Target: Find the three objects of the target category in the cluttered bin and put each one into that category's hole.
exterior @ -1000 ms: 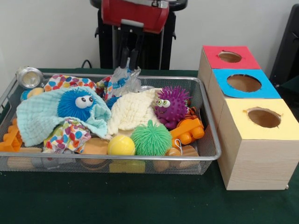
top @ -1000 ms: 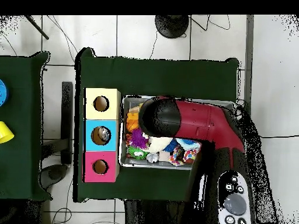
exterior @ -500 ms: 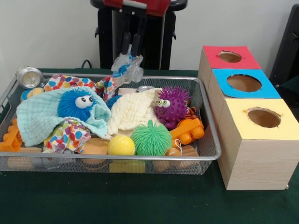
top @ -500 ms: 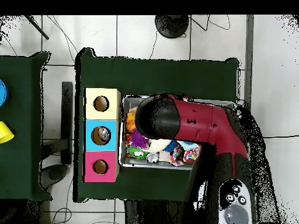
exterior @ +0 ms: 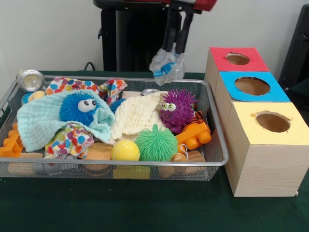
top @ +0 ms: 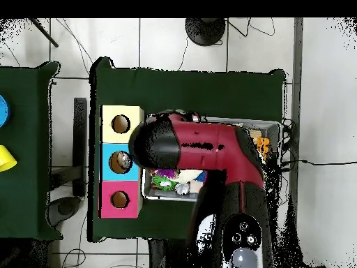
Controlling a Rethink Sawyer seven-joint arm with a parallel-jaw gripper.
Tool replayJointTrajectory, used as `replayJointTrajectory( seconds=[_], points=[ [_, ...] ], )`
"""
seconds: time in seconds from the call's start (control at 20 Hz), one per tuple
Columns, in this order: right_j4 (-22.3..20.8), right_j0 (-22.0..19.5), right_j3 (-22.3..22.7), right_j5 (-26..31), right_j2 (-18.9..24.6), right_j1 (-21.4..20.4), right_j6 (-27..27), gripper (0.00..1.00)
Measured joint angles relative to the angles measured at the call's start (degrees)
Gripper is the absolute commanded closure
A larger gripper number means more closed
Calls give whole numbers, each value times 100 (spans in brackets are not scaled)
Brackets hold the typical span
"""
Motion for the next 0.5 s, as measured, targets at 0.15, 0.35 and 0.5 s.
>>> replayJointTrajectory(
  seconds=[0.15,0.35,0.5],
  points=[
    [1,230,0,0,-39,-1,0,100],
    [1,356,2,0,-56,-1,0,100],
    [0,429,7,0,-71,0,0,100]
  ],
)
